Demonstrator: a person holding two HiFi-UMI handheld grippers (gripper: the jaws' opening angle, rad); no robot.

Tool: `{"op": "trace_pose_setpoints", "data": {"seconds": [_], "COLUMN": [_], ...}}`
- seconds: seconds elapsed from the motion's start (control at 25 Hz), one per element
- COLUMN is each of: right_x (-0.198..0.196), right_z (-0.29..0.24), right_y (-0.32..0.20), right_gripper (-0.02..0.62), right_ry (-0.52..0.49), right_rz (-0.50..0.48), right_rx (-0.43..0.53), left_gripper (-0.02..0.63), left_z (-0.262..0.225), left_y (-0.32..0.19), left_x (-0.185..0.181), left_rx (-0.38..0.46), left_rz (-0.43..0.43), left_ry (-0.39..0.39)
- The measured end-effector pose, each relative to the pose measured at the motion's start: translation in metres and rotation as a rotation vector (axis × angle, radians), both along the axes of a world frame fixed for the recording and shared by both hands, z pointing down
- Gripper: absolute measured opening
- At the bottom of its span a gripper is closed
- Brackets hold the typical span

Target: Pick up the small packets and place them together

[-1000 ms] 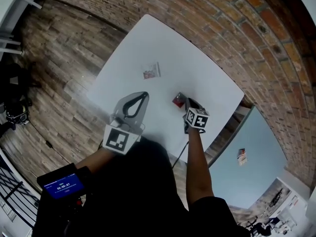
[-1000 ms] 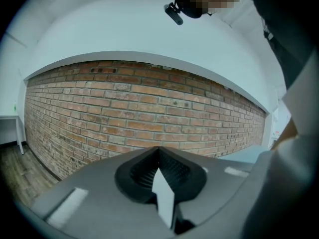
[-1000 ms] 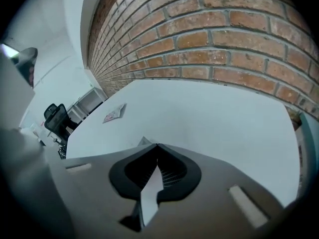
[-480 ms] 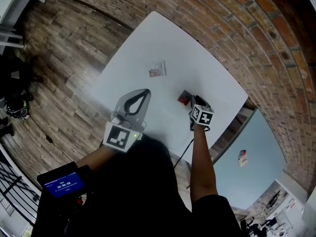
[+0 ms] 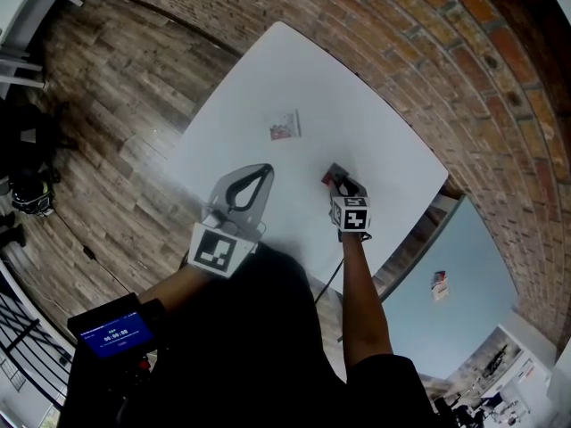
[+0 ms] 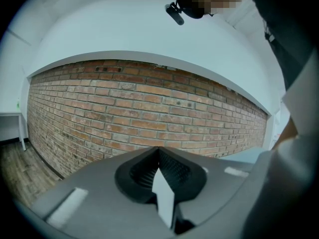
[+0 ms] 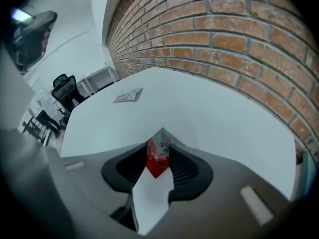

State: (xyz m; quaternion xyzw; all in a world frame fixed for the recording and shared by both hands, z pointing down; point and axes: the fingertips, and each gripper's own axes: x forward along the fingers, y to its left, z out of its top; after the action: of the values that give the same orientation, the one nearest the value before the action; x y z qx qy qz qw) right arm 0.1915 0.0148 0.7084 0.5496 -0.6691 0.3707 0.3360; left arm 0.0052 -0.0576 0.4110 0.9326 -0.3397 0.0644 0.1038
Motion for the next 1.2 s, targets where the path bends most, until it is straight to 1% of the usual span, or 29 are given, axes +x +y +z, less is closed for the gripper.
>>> {"op": "trace_pose_setpoints", "data": {"seconds": [0.16,0.32,0.52,0.64,0.8,0.96,1.2], "right_x": [-0.003,-0.007,-0.041,-0.058,-0.074,-0.082,-0.077], "right_z": [0.005,-0.011,-0.030,-0.034,-0.030,-0.022,-0.008], "right_y": [0.001,-0.009,-0.043,-0.063,-0.086,-0.106,-0.128], "right_gripper": [0.147,0.146,0.141,0.130,0.117,0.117,0.118], "right_ry": [-0.005,-0.026,-0.100,-0.106,-0.175,-0.214,-0.269], "right_rz": [-0.010,0.000,-0.013,-0.016,0.008,0.038,0.118], "right_rx": [-0.019,0.035,0.095,0.121,0.131,0.118,0.086], "left_gripper": [0.002,0.002,0.002,0.002,0.002,0.002,0.002], "left_z": [0.001,0.003,0.003,0.002,-0.001,0.002,0.008], "left_y": [0.001,-0.002,-0.005,-0.006,-0.011,-0.020,-0.034], "left_x": [-0.003,-0.007,-0.010,-0.011,-0.016,-0.034,-0.055], "left_rx": [0.009,0.001,0.006,0.008,0.019,0.004,-0.015], "left_rz": [-0.005,-0.022,-0.015,-0.005,-0.016,-0.033,-0.067], "left_ry": [-0.007,-0.003,-0.006,-0.005,0.003,-0.007,-0.016]}}
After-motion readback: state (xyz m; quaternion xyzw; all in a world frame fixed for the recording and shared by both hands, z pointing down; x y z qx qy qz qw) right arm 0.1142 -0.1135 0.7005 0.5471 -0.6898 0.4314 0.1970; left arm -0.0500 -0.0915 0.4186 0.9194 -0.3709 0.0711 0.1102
